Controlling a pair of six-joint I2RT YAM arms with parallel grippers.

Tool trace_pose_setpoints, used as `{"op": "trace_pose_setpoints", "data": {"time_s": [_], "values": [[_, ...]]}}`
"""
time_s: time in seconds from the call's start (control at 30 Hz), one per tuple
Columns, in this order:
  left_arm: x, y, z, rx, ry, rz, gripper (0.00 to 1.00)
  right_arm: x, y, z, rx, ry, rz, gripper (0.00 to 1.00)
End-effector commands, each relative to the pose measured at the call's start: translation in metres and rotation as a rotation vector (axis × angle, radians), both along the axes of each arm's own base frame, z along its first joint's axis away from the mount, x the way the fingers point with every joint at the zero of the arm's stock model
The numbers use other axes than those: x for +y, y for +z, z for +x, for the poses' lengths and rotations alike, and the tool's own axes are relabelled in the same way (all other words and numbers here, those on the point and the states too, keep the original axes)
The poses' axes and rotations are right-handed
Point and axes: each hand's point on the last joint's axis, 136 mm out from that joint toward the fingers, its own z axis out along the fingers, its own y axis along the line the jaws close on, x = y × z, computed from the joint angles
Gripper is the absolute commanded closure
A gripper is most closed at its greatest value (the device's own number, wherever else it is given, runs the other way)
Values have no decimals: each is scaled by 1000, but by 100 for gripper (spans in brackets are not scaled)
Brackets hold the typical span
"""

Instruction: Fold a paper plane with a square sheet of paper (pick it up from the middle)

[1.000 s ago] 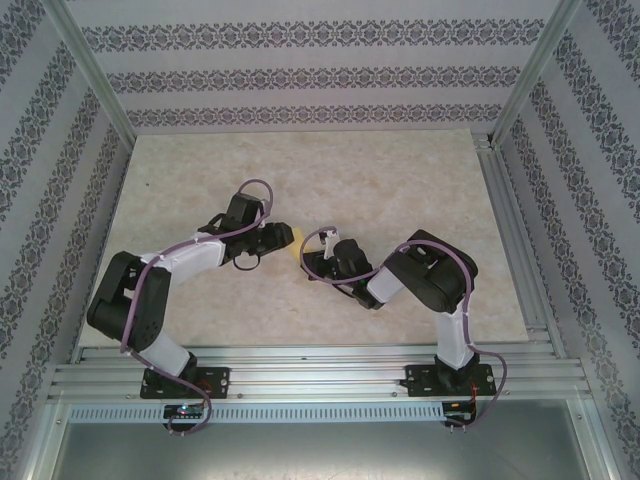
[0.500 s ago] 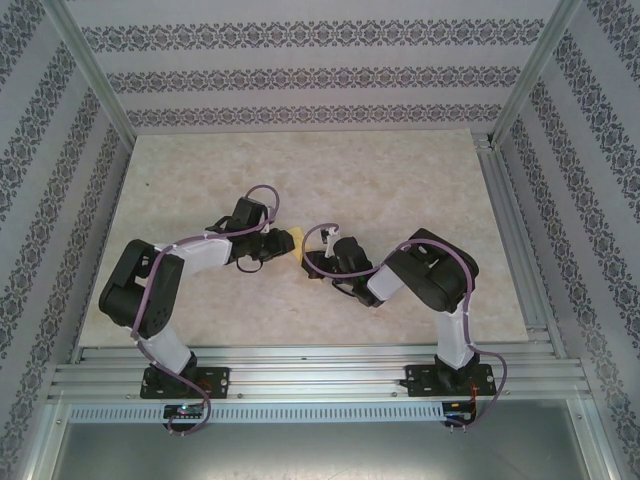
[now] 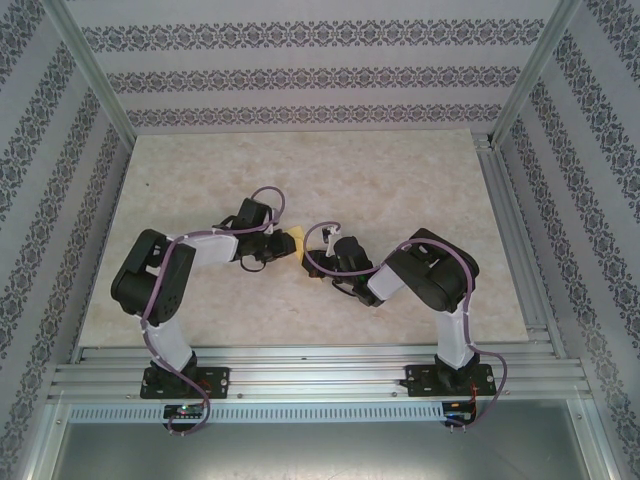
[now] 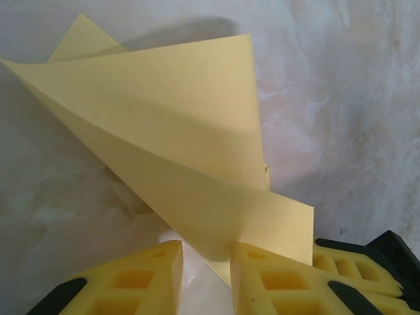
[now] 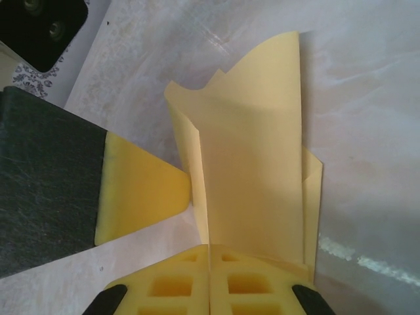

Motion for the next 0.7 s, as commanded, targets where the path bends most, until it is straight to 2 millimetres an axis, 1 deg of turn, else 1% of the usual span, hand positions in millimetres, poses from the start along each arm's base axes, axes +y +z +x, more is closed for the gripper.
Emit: {"op": "trace_pose_setpoints", "data": {"time_s": [0.0, 0.17, 0.3, 0.57, 0.67], "values": [[-12, 12, 15, -67, -48, -32, 72, -4, -3, 2, 27, -10, -19, 92], [-13, 4, 16, -42, -72, -5, 71, -2, 2, 3, 29, 4, -19, 86], [-16, 2, 14, -31, -92, 9, 71, -4, 6, 5, 37, -4, -14, 82], [-16, -1, 13, -23, -114, 29, 71, -10, 10, 8, 57, -37, -4, 77], [-17, -3, 14, -19, -118, 35, 71, -13, 10, 9, 72, -51, 4, 77]]}}
